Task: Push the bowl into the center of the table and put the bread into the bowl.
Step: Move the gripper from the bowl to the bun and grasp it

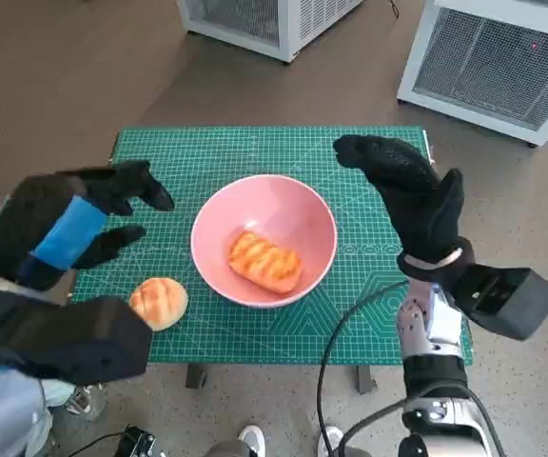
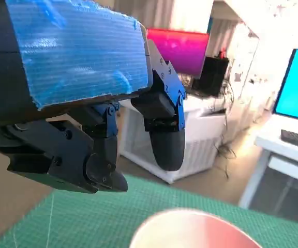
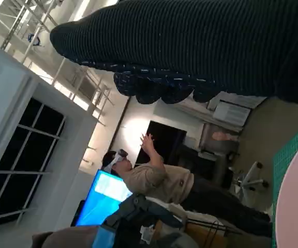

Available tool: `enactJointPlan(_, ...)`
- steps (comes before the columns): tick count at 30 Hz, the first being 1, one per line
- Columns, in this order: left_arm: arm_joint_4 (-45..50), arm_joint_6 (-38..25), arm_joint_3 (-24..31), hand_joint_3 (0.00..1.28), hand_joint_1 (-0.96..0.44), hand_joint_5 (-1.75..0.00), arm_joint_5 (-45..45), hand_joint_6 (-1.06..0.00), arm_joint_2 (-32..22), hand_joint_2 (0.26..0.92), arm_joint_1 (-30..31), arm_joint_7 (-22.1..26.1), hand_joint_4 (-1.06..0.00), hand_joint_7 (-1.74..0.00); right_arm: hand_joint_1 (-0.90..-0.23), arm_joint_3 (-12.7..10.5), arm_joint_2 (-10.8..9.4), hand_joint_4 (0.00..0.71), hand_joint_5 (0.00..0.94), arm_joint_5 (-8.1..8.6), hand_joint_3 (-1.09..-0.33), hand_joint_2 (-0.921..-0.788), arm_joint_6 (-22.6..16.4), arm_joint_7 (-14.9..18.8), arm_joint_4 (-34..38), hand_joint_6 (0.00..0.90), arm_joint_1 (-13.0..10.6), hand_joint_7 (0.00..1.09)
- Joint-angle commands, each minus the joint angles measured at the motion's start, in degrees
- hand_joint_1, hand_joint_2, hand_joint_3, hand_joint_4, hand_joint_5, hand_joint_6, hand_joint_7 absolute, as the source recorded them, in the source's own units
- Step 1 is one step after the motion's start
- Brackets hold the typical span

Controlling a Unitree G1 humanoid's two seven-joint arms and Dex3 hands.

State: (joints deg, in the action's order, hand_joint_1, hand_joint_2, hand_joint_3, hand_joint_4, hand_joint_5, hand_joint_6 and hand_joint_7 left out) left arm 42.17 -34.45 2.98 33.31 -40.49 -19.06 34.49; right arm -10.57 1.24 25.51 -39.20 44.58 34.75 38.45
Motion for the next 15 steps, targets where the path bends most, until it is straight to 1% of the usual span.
enactJointPlan(1, 5.2, -5.7, 1.3, 0.01, -0.02, -0.18, -2.0, -0.28, -3.0, 0.711, 2.8, 7.4, -0.17, -0.27, -0.697, 0.3, -0.1, 0.184, 0.003, -0.69, -0.725, -0.921, 0.0, -0.9, -0.9, -0.001, -2.3, 0.60)
enactJointPlan(2, 6.0, -6.7, 1.4, 0.01, -0.08, -0.11, -2.3, -0.25, -3.6, 0.692, 3.2, 8.6, -0.11, -0.21, -0.697, 0.4, -0.1, 0.184, 0.003, -0.71, -0.724, -0.921, 0.0, -1.0, -1.2, -0.001, -2.5, 0.60)
enactJointPlan(5, 7.0, -8.4, 1.5, 0.01, -0.16, -0.04, -2.6, -0.21, -4.4, 0.669, 3.3, 10.1, -0.04, -0.13, -0.698, 0.5, -0.1, 0.184, 0.003, -0.74, -0.723, -0.921, 0.2, -1.2, -1.6, -0.001, -2.8, 0.59)
enactJointPlan(10, 7.6, -9.7, 1.2, 0.00, -0.19, 0.00, -2.8, -0.19, -5.0, 0.660, 3.1, 10.5, 0.00, -0.09, -0.698, 0.7, 0.0, 0.184, 0.003, -0.74, -0.723, -0.921, 0.3, -1.4, -1.8, -0.001, -2.9, 0.59)
enactJointPlan(11, 8.5, -9.1, 1.0, 0.00, -0.19, 0.00, -2.1, -0.19, -5.5, 0.659, 5.6, 10.4, 0.00, -0.09, -0.698, 0.6, 0.1, 0.184, 0.003, -0.83, -0.723, -0.921, 0.3, -1.6, -1.7, -0.001, -3.0, 0.59)
enactJointPlan(12, 9.3, -8.6, 0.8, 0.00, -0.26, 0.00, -1.5, -0.19, -5.8, 0.660, 7.5, 10.4, 0.00, -0.08, -0.696, 0.6, 0.1, 0.184, 0.003, -0.87, -0.723, -0.921, 0.3, -1.7, -1.7, -0.001, -3.1, 0.59)
enactJointPlan(13, 9.8, -8.2, 0.4, 0.00, -0.31, 0.00, -0.8, -0.19, -5.8, 0.663, 9.1, 10.0, 0.00, -0.08, -0.695, 0.6, 0.1, 0.184, 0.003, -0.95, -0.723, -0.921, 0.3, -1.9, -1.6, -0.001, -3.1, 0.59)
enactJointPlan(15, 10.1, -8.0, -0.3, 0.00, -0.35, 0.00, -0.1, -0.19, -5.5, 0.662, 10.4, 9.3, 0.00, -0.07, -0.694, 0.6, 0.1, 0.184, 0.003, -1.08, -0.723, -0.921, 0.2, -2.1, -1.4, -0.001, -3.2, 0.59)
